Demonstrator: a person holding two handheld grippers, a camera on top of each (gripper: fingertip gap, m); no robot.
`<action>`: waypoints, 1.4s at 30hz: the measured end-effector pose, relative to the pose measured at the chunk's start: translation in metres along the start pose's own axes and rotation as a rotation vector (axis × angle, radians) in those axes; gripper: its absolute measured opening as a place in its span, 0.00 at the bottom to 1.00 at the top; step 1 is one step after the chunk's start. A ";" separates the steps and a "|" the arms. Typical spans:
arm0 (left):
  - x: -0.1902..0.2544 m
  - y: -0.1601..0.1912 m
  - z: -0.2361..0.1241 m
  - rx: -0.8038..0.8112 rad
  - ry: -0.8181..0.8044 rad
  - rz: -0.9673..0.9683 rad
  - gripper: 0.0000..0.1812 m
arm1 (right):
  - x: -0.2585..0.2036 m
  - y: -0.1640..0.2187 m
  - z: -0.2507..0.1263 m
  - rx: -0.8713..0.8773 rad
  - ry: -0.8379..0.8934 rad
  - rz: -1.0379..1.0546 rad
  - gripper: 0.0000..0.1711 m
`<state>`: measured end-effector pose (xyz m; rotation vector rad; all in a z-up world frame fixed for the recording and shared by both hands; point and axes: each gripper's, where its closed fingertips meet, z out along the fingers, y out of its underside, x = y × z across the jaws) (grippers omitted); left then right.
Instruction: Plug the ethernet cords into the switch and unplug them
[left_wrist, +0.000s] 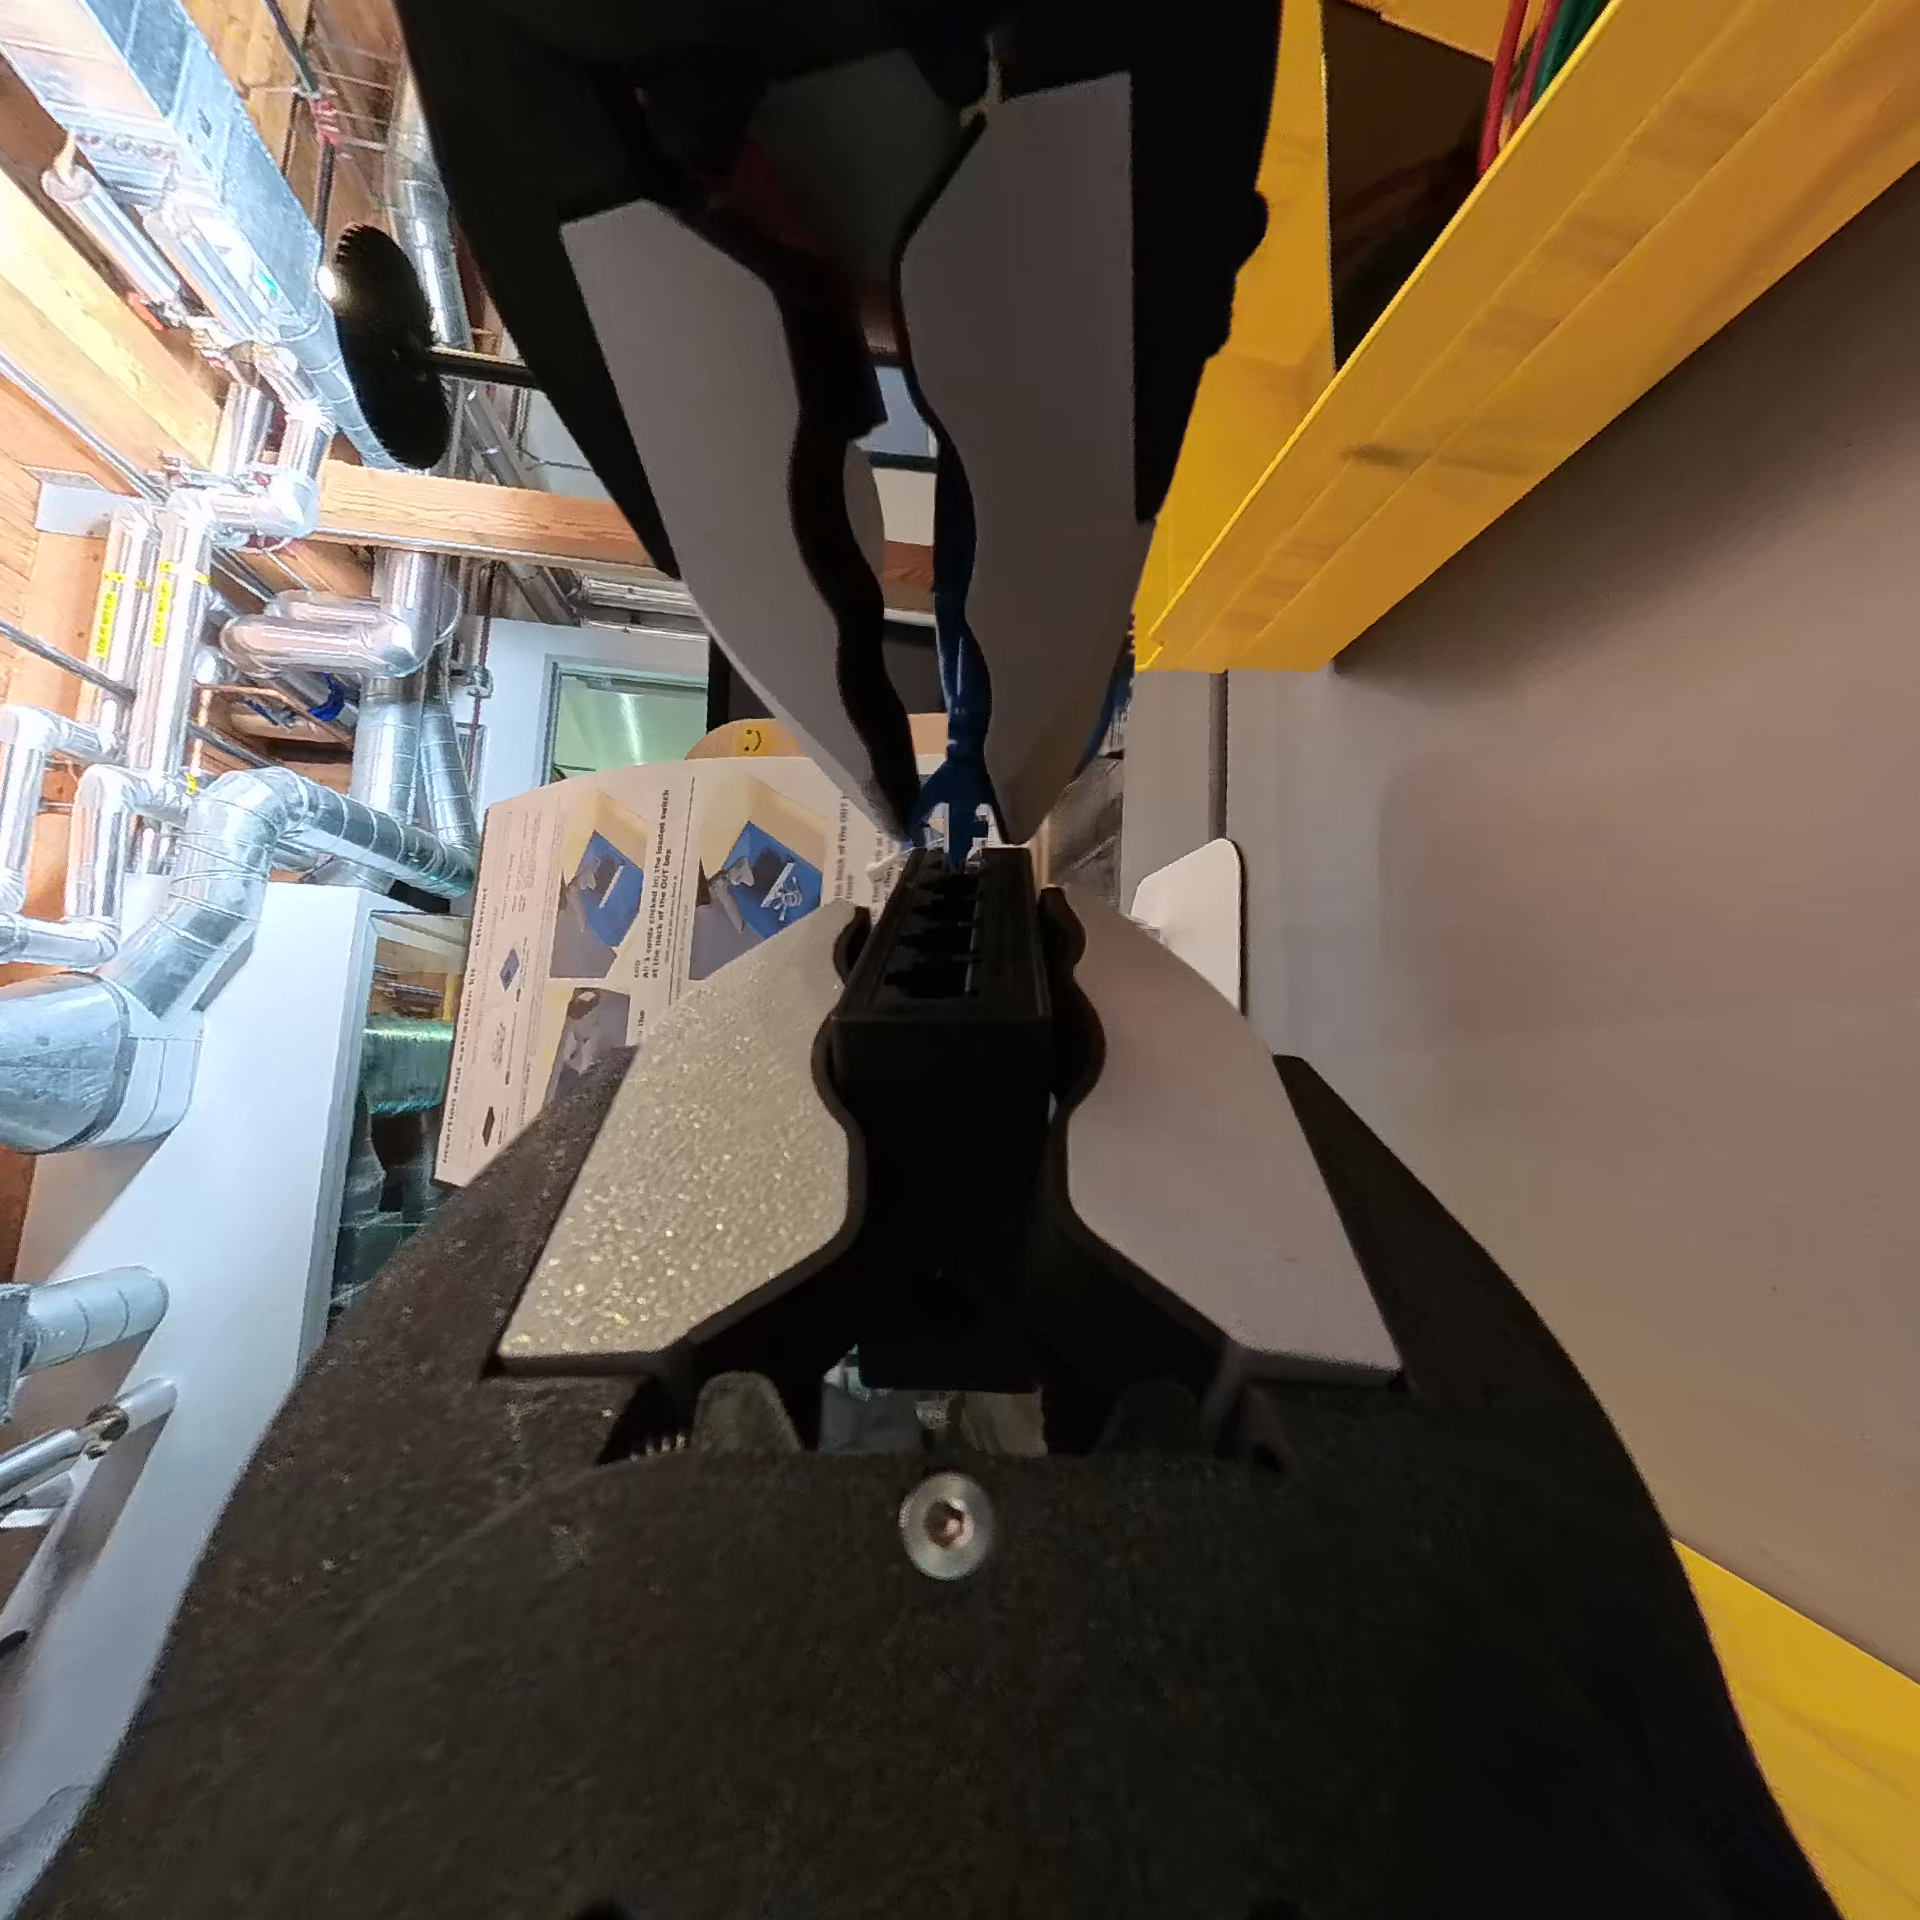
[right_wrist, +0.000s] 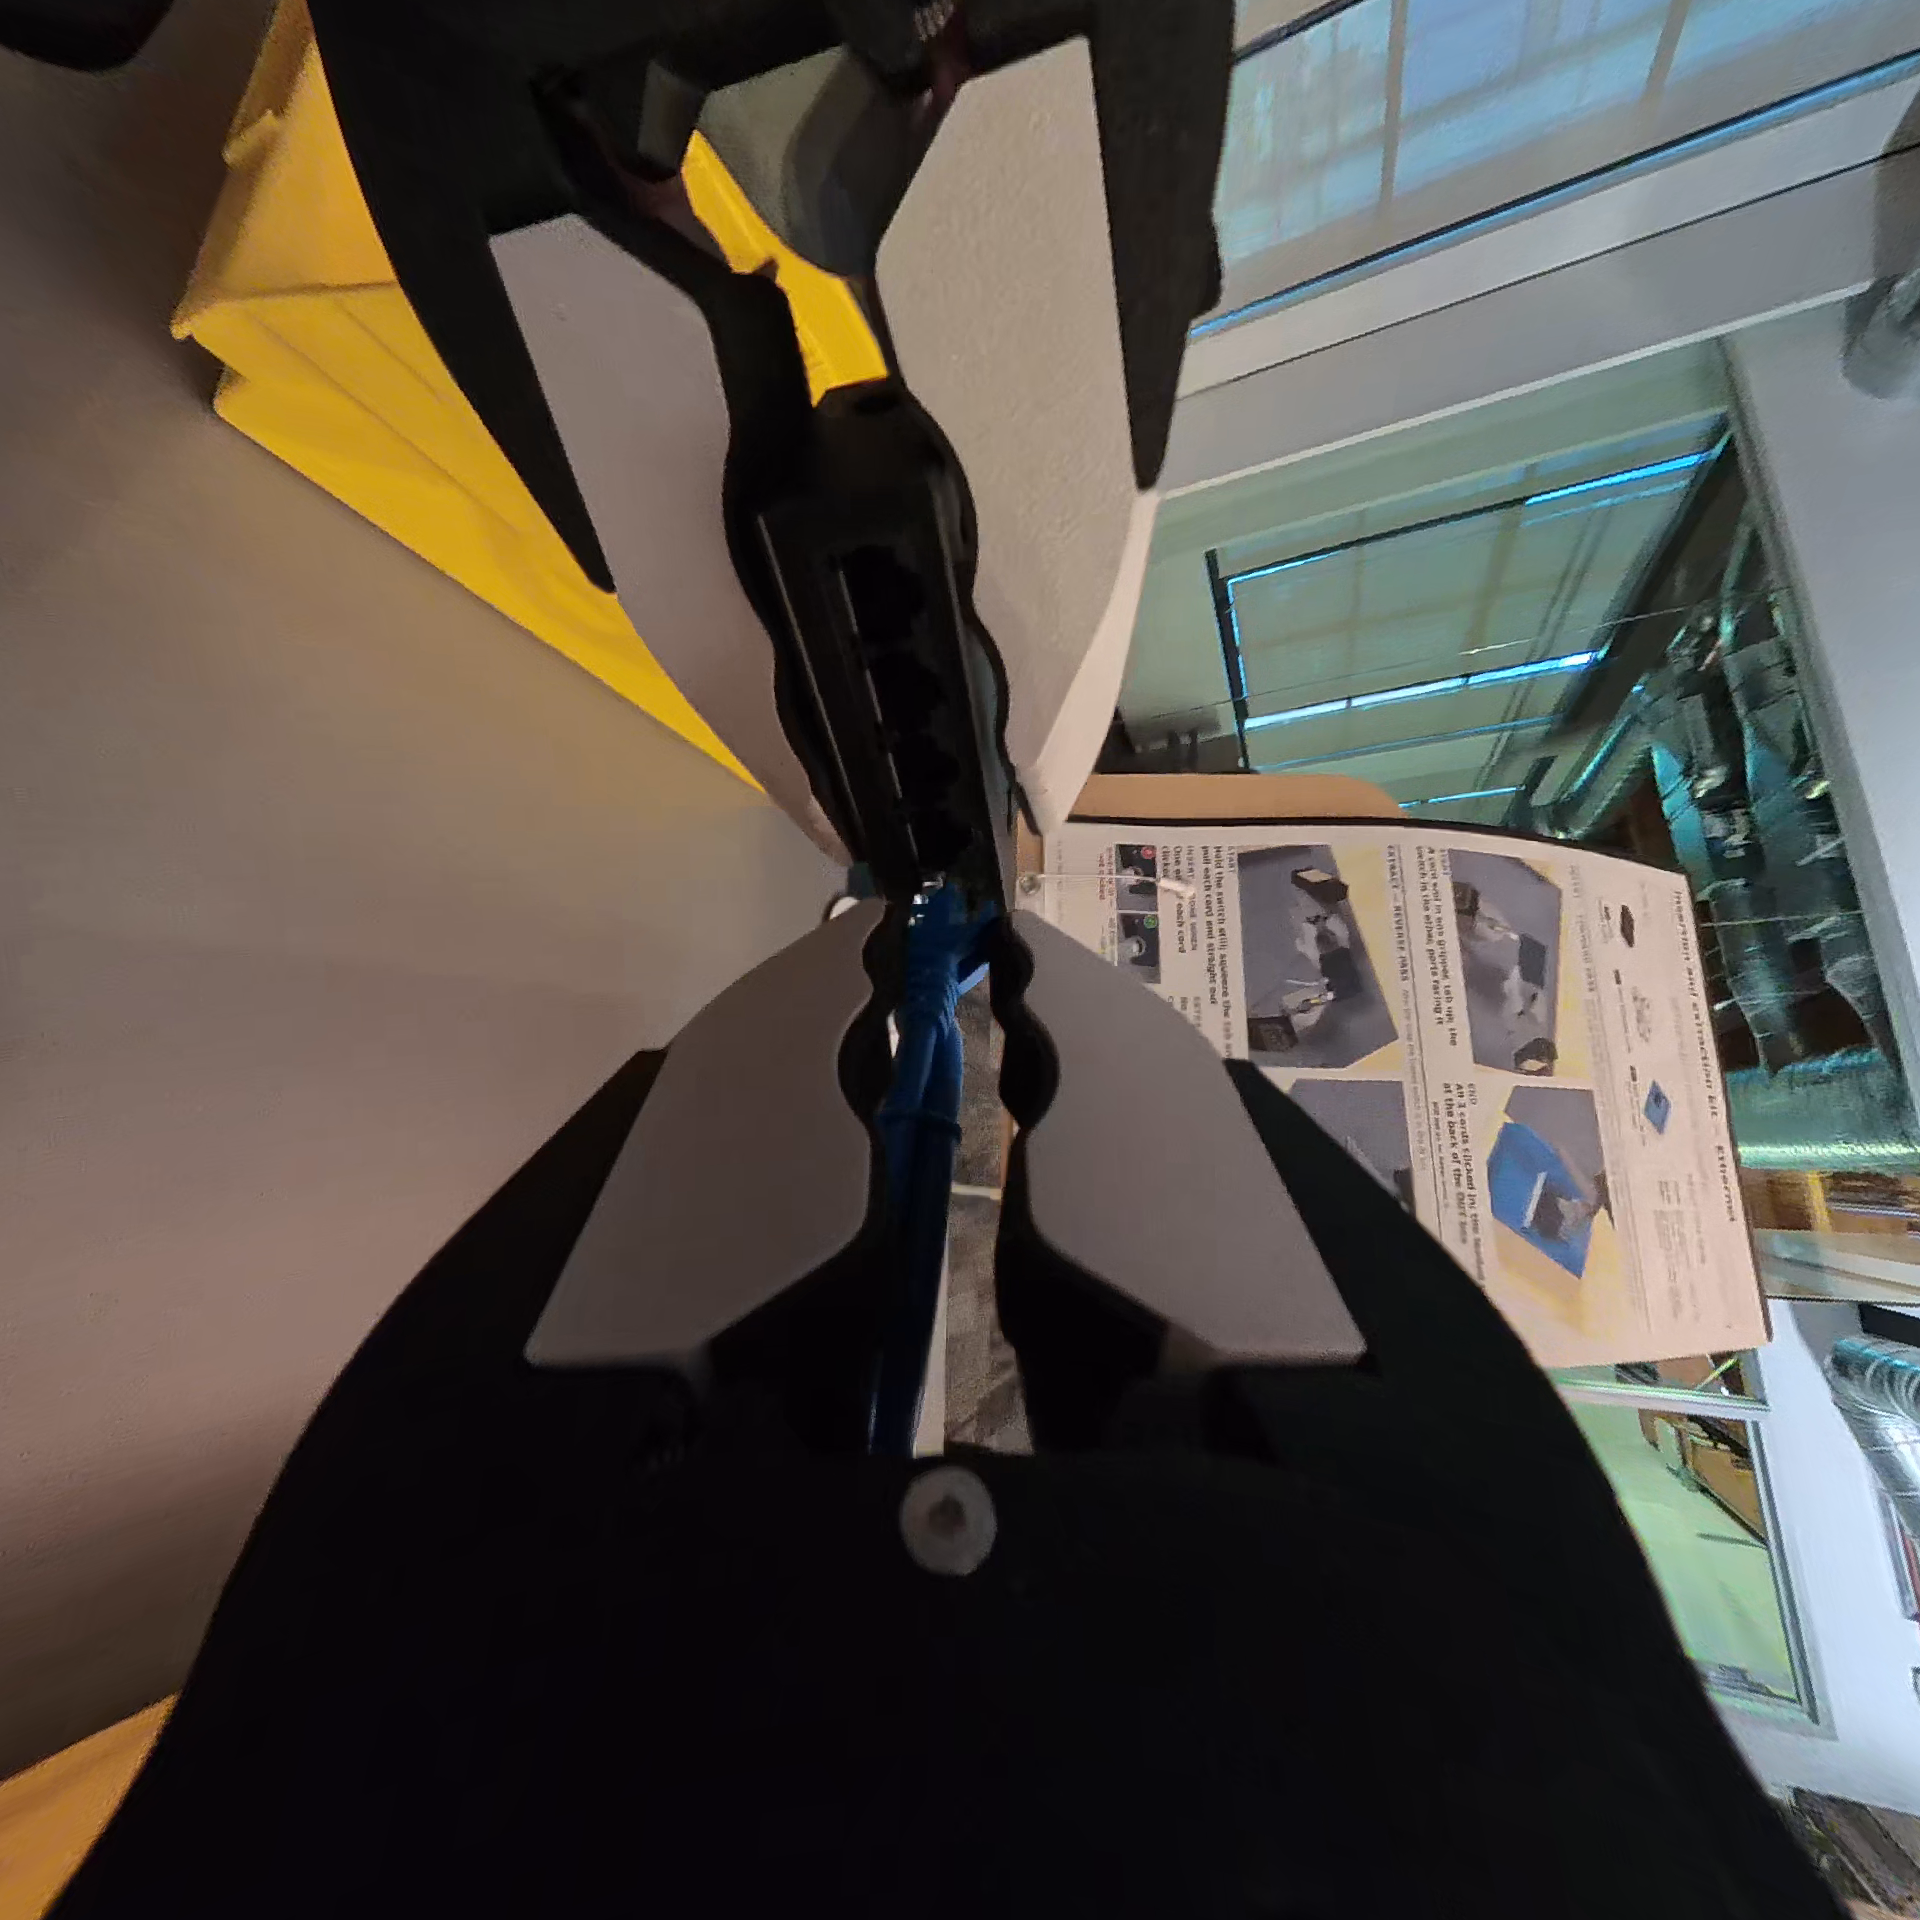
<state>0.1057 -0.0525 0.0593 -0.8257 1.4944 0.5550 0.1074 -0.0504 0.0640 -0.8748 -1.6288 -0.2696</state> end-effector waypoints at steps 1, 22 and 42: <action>0.002 0.000 0.000 0.001 0.014 -0.001 0.17 | -0.002 0.001 0.000 -0.017 -0.012 -0.008 0.10; 0.029 -0.008 0.007 0.047 0.116 -0.007 0.17 | -0.032 0.013 -0.006 -0.082 -0.215 0.033 0.09; 0.051 -0.002 0.019 0.047 0.219 -0.085 0.17 | -0.050 0.030 0.001 -0.129 -0.322 0.075 0.09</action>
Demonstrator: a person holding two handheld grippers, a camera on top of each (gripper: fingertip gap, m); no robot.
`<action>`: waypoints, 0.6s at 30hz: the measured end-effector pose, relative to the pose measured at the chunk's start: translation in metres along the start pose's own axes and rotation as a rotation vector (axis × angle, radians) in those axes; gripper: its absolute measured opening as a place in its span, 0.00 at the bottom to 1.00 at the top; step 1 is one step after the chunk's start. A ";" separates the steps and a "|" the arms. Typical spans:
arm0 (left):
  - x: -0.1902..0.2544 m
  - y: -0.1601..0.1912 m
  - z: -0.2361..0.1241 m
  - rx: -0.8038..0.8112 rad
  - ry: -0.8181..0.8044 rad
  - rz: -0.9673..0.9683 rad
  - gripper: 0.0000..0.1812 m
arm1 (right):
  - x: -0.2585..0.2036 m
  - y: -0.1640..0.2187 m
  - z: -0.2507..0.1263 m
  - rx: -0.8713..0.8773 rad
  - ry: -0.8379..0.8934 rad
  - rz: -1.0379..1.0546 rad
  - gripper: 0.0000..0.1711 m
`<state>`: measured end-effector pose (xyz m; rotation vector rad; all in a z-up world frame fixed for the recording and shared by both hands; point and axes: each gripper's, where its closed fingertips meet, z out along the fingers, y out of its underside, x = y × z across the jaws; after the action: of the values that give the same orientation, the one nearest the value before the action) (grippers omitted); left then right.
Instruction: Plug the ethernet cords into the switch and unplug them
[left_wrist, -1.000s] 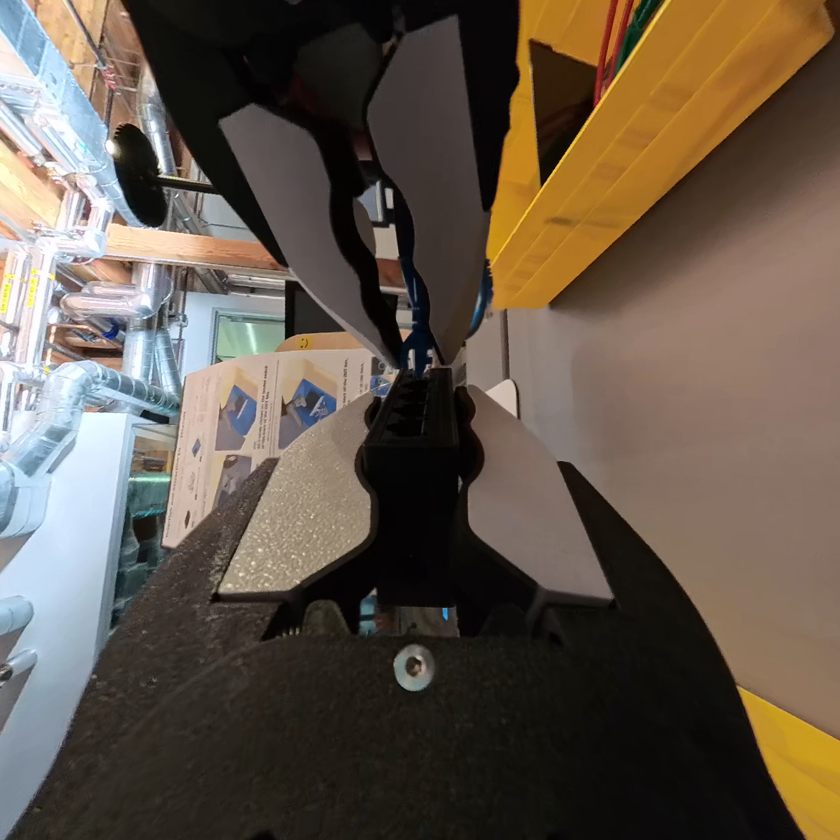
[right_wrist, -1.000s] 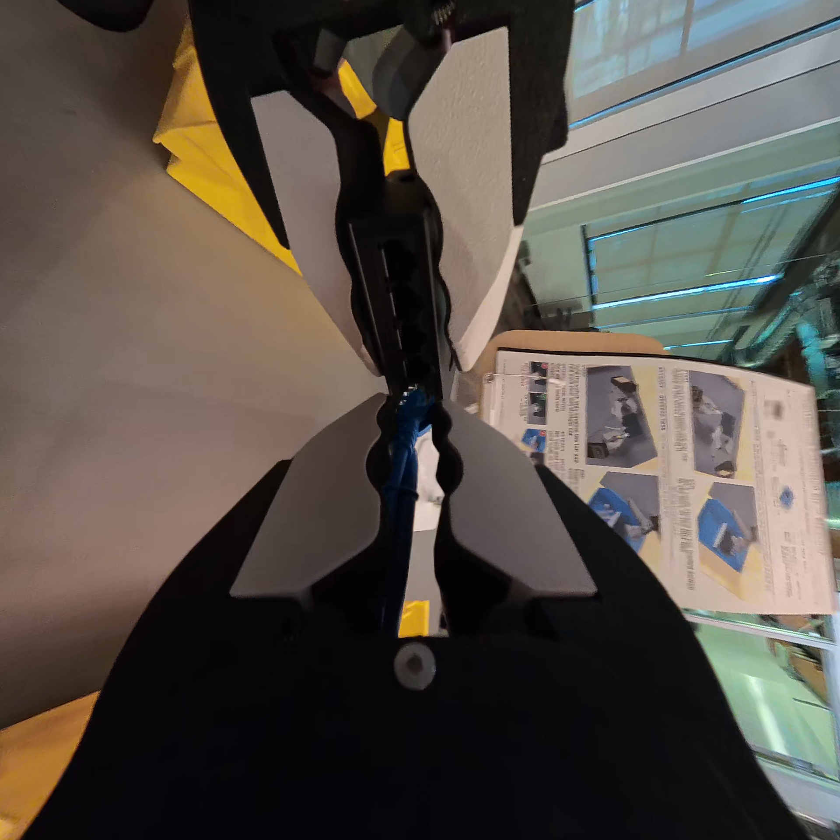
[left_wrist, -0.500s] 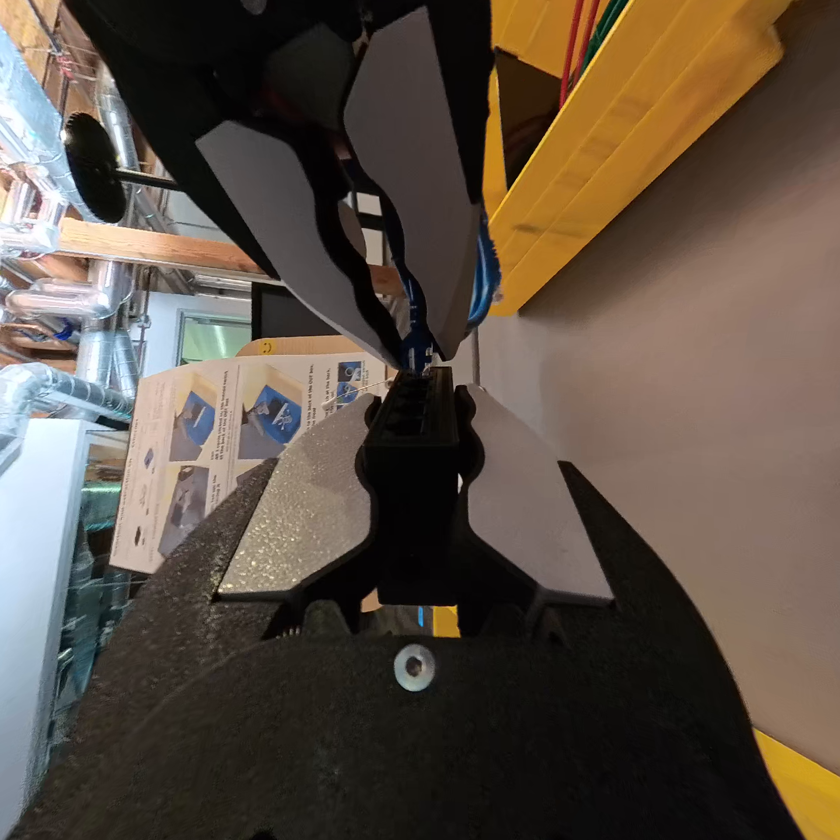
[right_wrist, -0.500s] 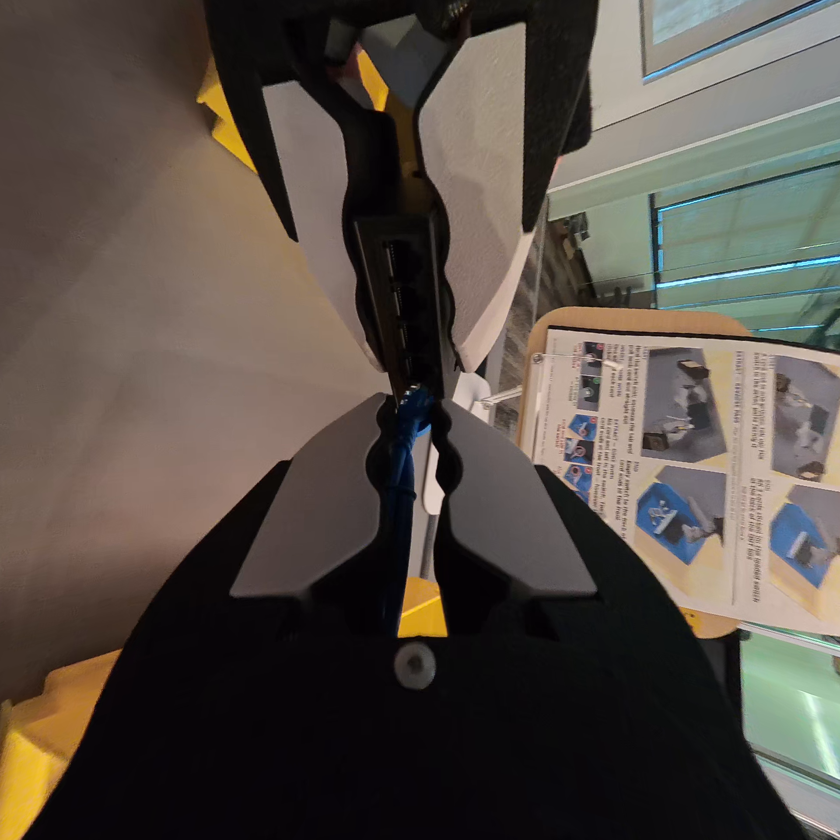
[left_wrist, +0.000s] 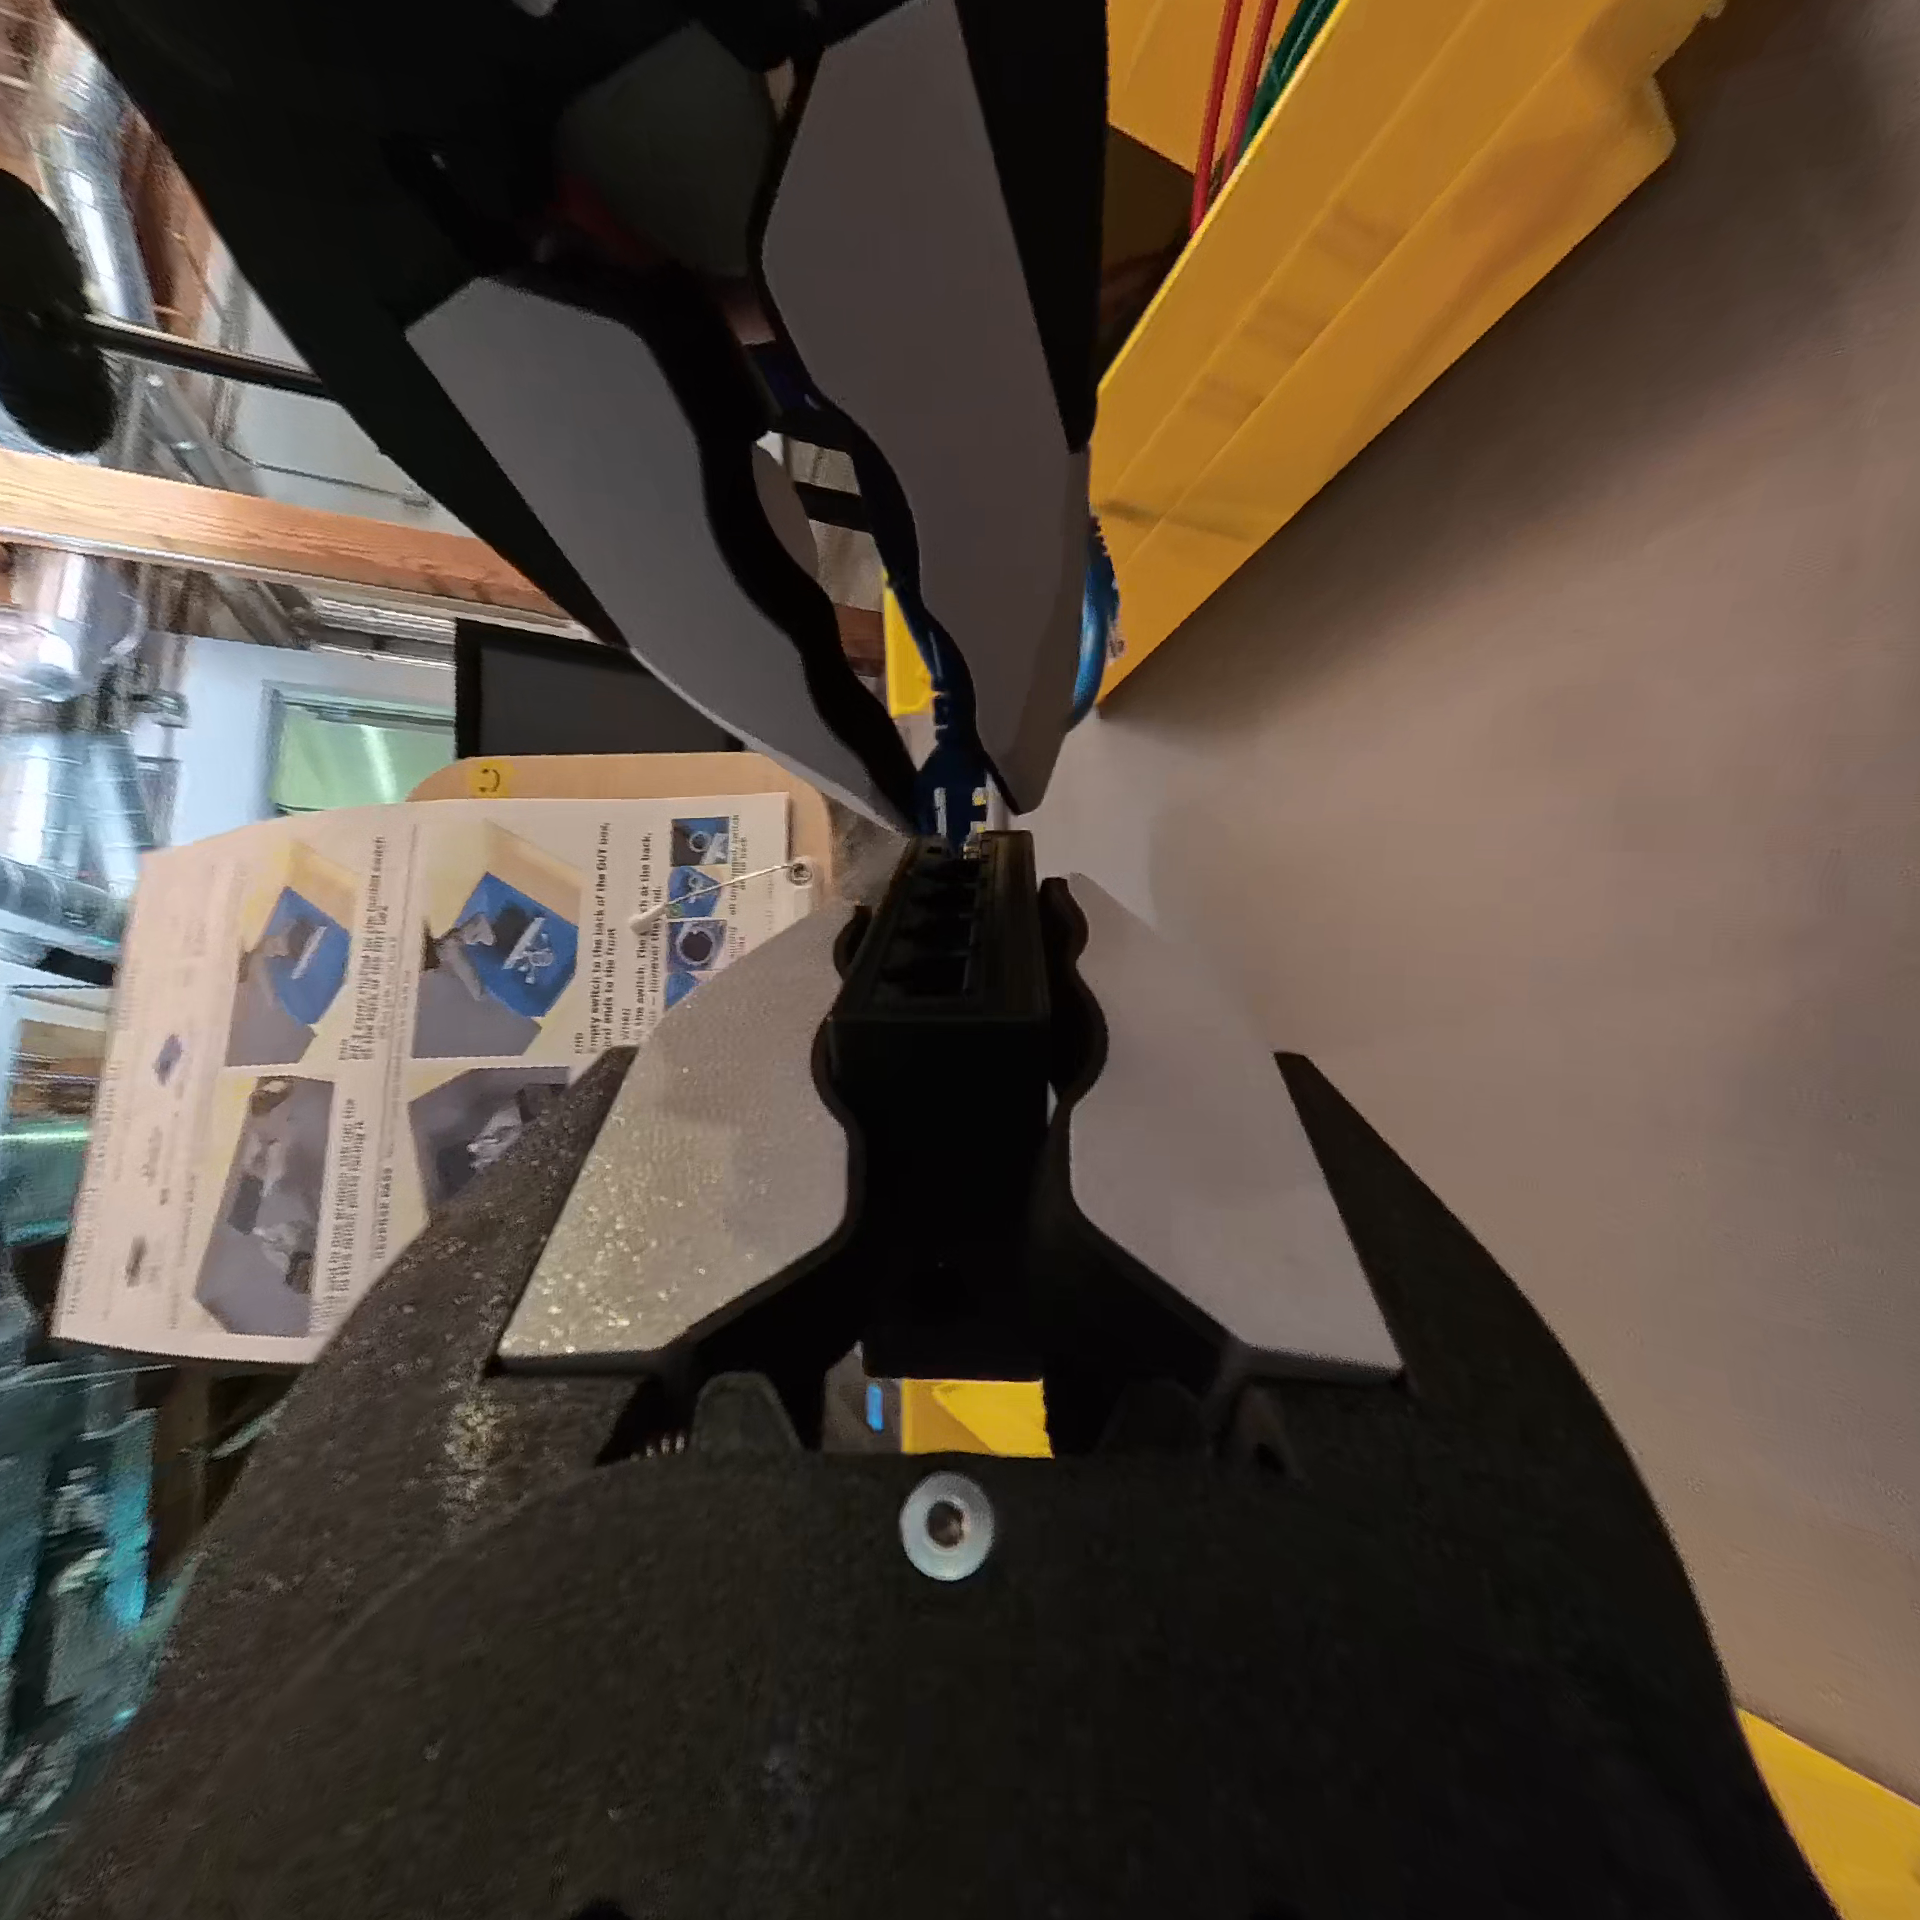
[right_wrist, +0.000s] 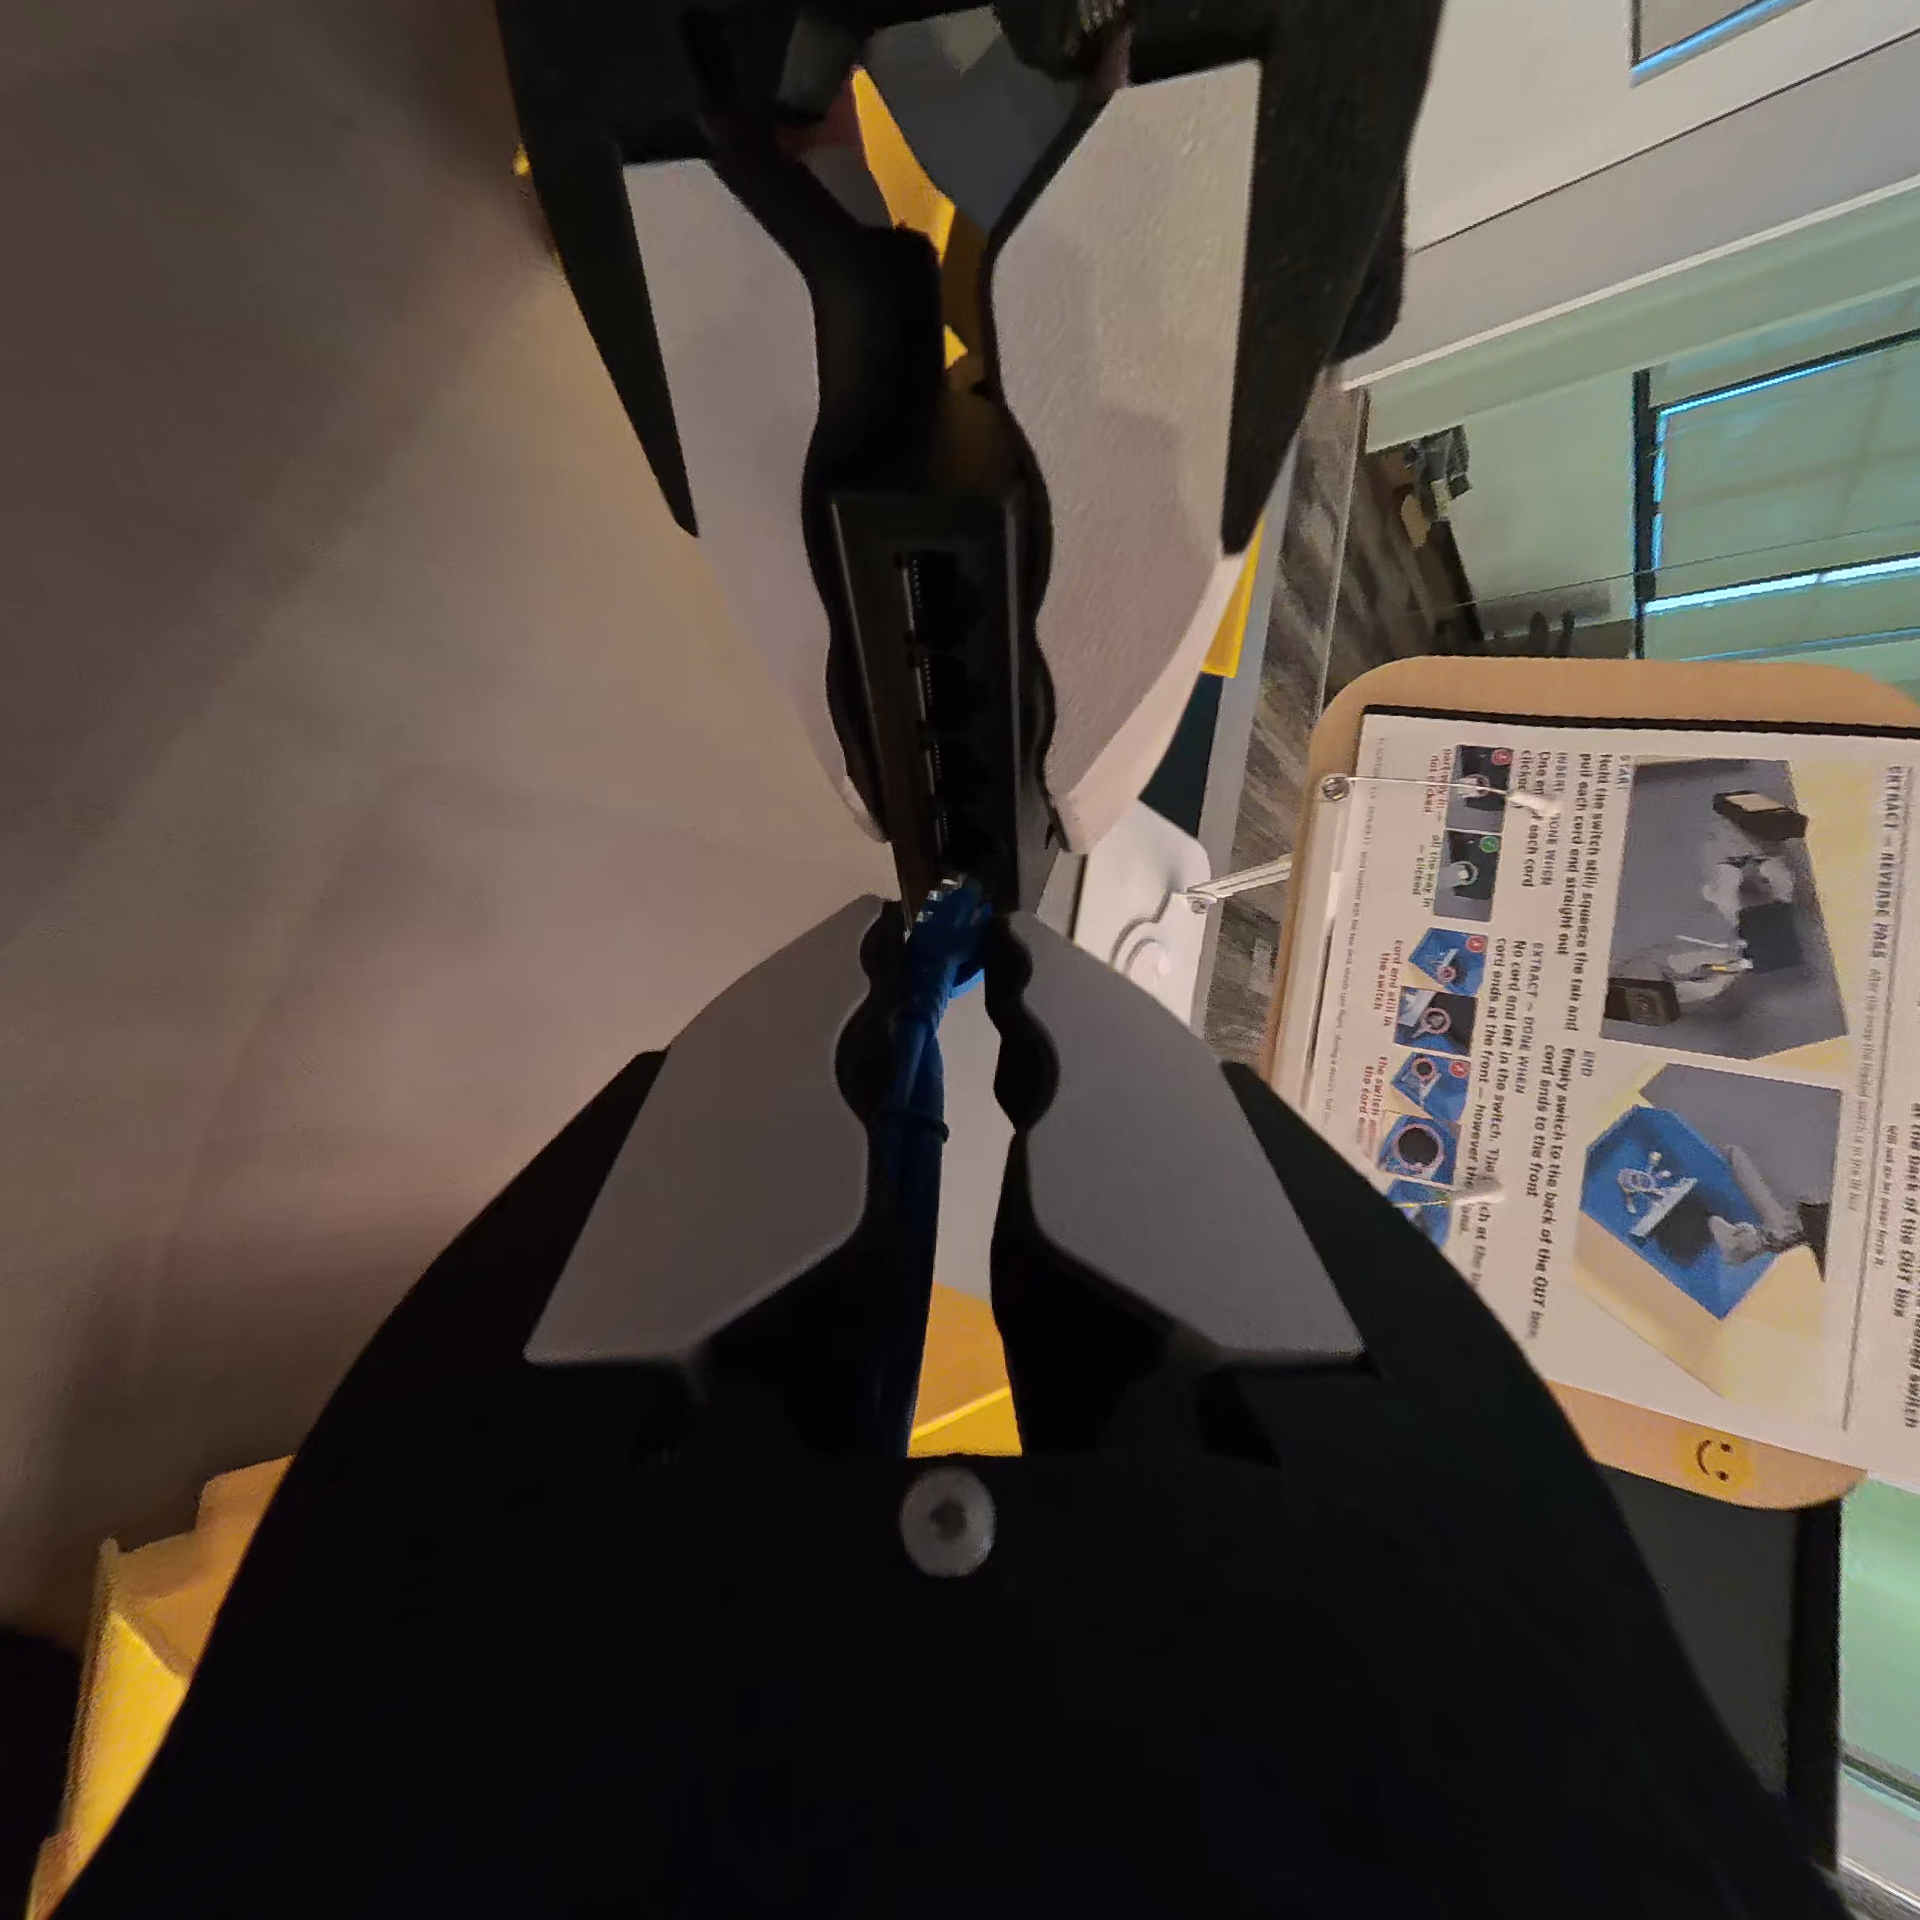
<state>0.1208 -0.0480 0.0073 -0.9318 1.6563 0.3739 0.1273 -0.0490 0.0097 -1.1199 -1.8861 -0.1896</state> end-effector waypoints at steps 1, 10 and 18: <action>0.000 0.001 0.000 -0.007 0.005 -0.015 0.17 | 0.000 0.000 0.001 0.000 -0.002 0.003 0.09; -0.043 0.051 -0.019 -0.113 -0.157 -0.068 0.17 | -0.025 -0.008 0.009 0.074 -0.167 -0.006 0.09; -0.057 0.056 -0.036 -0.188 -0.175 -0.020 0.17 | 0.014 0.019 -0.008 0.048 0.016 0.073 0.09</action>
<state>0.0574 -0.0151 0.0580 -1.0235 1.4689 0.5891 0.1441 -0.0334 0.0192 -1.1492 -1.8225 -0.1108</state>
